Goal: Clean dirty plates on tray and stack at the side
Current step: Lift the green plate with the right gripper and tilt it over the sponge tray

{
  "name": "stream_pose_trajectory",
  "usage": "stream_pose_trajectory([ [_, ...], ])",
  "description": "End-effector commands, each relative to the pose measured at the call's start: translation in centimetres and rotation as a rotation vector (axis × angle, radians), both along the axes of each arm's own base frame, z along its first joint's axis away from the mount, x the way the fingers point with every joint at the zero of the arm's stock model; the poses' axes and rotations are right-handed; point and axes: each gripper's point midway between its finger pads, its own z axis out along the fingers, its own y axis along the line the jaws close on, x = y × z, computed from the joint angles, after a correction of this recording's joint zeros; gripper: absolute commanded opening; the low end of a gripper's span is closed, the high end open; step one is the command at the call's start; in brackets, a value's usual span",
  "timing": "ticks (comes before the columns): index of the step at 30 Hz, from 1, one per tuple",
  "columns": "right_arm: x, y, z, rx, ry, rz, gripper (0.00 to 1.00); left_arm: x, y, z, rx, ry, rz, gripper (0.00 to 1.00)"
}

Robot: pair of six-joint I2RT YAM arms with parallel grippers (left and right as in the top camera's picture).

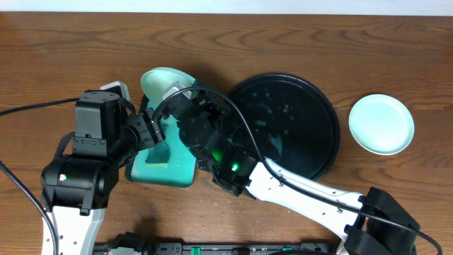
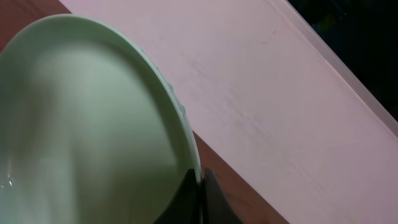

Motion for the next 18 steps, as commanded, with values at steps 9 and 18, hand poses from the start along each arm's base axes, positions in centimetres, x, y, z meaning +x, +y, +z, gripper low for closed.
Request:
stream_pose_trajectory([
  [9, -0.13, 0.05, 0.78, 0.008, -0.016, -0.011, 0.01, 0.1, 0.0, 0.39, 0.004, -0.008, -0.007, 0.8],
  [18, -0.03, -0.14, 0.81, 0.004, -0.018, -0.02, 0.01, 0.1, 0.0, 0.39, 0.004, -0.008, -0.007, 0.8],
])
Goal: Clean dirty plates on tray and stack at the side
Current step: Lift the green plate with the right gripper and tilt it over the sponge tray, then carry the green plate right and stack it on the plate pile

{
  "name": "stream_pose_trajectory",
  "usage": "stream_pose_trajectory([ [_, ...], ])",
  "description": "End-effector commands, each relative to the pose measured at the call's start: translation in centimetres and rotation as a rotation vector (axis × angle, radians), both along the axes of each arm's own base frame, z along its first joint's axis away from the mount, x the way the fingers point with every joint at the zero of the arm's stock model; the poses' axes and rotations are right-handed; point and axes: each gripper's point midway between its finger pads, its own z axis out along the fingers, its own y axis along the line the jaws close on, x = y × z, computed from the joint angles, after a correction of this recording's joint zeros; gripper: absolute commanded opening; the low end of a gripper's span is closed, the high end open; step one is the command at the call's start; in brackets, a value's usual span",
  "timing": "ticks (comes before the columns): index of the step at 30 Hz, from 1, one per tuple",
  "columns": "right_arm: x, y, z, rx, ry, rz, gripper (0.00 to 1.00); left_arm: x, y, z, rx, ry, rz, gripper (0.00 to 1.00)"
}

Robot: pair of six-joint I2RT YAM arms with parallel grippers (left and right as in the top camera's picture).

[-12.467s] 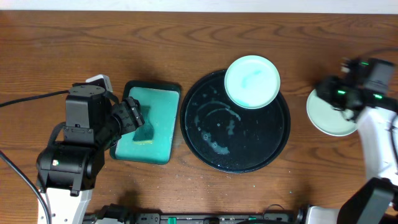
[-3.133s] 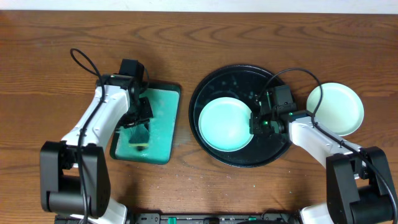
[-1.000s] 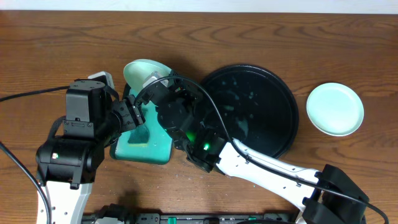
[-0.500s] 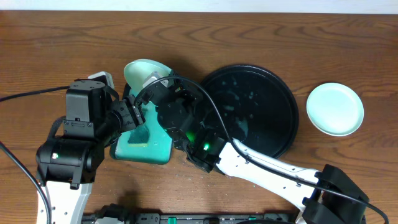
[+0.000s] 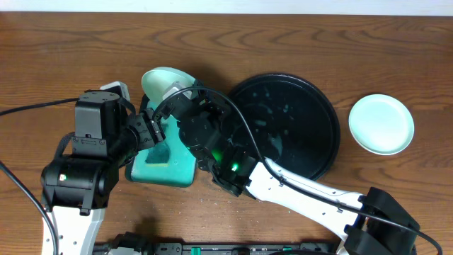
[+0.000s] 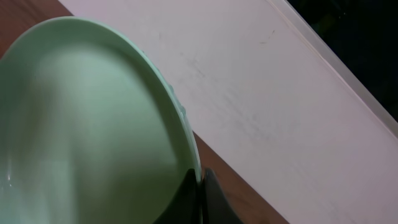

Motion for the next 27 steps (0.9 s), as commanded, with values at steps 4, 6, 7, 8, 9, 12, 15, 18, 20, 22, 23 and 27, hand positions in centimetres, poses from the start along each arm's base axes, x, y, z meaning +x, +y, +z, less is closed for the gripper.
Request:
stream_pose_trajectory([
  [4, 0.1, -0.2, 0.8, 0.001, -0.018, -0.018, 0.01, 0.1, 0.0, 0.4, 0.004, -0.008, -0.007, 0.8],
  [6, -0.1, -0.1, 0.9, -0.074, -0.036, -0.009, 0.01, 0.1, 0.0, 0.4, 0.004, -0.008, -0.007, 0.8],
  [7, 0.1, -0.5, 1.1, -0.093, -0.051, -0.029, 0.01, 0.1, 0.0, 0.4, 0.004, -0.008, -0.007, 0.8],
  [8, 0.3, -1.0, 1.4, -0.071, -0.058, -0.053, 0.01, 0.1, 0.0, 0.4, 0.004, -0.008, -0.007, 0.8],
  [9, 0.4, -1.1, 1.6, -0.019, -0.052, -0.067, 0.01, 0.1, 0.0, 0.4, 0.004, -0.008, -0.007, 0.8],
  [12, -0.3, 0.2, 1.2, -0.086, -0.054, 0.0, 0.01, 0.1, 0.0, 0.4, 0.004, -0.008, -0.007, 0.8],
  [15, 0.4, -0.6, 1.3, -0.045, -0.047, -0.029, 0.01, 0.1, 0.0, 0.4, 0.004, -0.008, -0.007, 0.8],
  [18, 1.4, -1.9, 0.0, 0.077, 0.027, -0.079, 0.01, 0.1, 0.0, 0.4, 0.004, -0.008, -0.007, 0.8],
  [20, 2.1, -2.5, -2.3, 0.184, 0.142, -0.083, 0.01, 0.1, 0.0, 0.4, 0.004, -0.008, -0.007, 0.8],
  [22, 2.4, -2.8, -5.4, 0.316, 0.327, -0.063, 0.01, 0.1, 0.0, 0.4, 0.004, -0.008, -0.007, 0.8],
  [23, 2.4, -2.8, -7.0, 0.397, 0.445, -0.044, 0.01, 0.1, 0.0, 0.4, 0.004, -0.008, -0.007, 0.8],
  [27, 1.7, -2.6, -8.4, 0.598, 0.768, 0.119, 0.01, 0.1, 0.0, 0.4, 0.004, -0.008, -0.007, 0.8],
])
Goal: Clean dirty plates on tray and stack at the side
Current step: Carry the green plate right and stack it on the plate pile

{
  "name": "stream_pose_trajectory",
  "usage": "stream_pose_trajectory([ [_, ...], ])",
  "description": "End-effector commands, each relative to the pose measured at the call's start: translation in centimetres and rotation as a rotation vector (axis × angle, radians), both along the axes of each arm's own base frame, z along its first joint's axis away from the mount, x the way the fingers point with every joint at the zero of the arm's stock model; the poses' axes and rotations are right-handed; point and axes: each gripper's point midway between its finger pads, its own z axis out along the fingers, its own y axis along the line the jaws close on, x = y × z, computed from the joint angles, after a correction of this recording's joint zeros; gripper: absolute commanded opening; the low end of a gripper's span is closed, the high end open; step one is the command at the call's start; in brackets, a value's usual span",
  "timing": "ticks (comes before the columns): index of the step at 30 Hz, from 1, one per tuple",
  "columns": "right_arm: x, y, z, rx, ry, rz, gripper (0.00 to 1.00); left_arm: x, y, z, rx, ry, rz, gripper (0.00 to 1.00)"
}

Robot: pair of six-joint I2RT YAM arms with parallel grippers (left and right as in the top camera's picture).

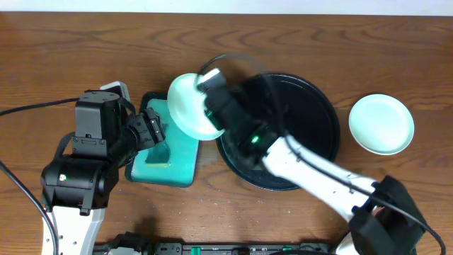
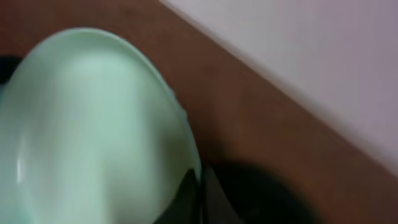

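My right gripper point(image 1: 210, 108) point(image 2: 200, 183) is shut on the rim of a pale green plate point(image 1: 190, 105) point(image 2: 93, 130), held tilted on edge above the table between the green sponge point(image 1: 164, 150) and the black round tray point(image 1: 283, 131). The right arm is blurred from motion. My left gripper point(image 1: 152, 131) rests over the sponge, and whether it grips it cannot be told. A second pale green plate point(image 1: 381, 124) lies flat on the table to the right of the tray.
The wooden table point(image 1: 297, 42) runs to a white wall edge at the back. A black cable point(image 1: 28, 110) trails at the far left. The tray holds small wet specks and the right arm crosses over it.
The right arm has swung rightward with the plate, from over the sponge's far end to the tray's left edge. The left arm has not moved.
At both earlier moments my right gripper held the plate tilted by its rim over the far end of the sponge, beside the left gripper. Now the plate is held further right, at the tray's left rim.
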Motion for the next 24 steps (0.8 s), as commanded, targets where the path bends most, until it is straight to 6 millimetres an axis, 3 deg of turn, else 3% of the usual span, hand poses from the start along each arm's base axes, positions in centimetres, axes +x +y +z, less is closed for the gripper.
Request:
stream_pose_trajectory([
  [1, -1.3, 2.0, 0.8, 0.444, 0.321, 0.131, 0.01, 0.1, 0.0, 0.4, 0.004, -0.008, -0.007, 0.8],
  [2, -1.1, 1.2, 1.5, 0.483, 0.345, 0.141, 0.01, 0.1, 0.0, 0.4, 0.004, -0.008, -0.007, 0.8],
  [5, 0.9, -4.2, 3.4, 0.553, 0.358, 0.057, 0.01, 0.1, 0.0, 0.4, 0.004, -0.008, -0.007, 0.8],
  [10, 3.3, -20.2, 3.6, 0.583, 0.357, -0.404, 0.01, 0.1, 0.0, 0.4, 0.004, -0.008, -0.007, 0.8],
  [14, 1.5, -33.3, 1.2, 0.56, 0.384, -0.811, 0.01, 0.1, 0.0, 0.4, 0.004, -0.008, -0.007, 0.8],
  [15, 0.0, -38.1, -0.1, 0.539, 0.4, -0.973, 0.01, 0.1, 0.0, 0.4, 0.004, -0.008, -0.007, 0.8],
  [17, -2.2, -42.9, -1.7, 0.532, 0.425, -1.148, 0.01, 0.1, 0.0, 0.4, 0.004, -0.008, -0.007, 0.8],
  [19, -4.3, -46.9, -3.6, 0.544, 0.467, -1.279, 0.01, 0.1, 0.0, 0.4, 0.004, -0.008, -0.007, 0.8],
  [22, -6.3, -49.7, -6.4, 0.582, 0.547, -1.389, 0.01, 0.1, 0.0, 0.4, 0.004, -0.008, -0.007, 0.8],
  [24, -7.3, -50.5, -8.2, 0.584, 0.603, -1.43, 0.01, 0.1, 0.0, 0.4, 0.004, -0.008, -0.007, 0.8],
])
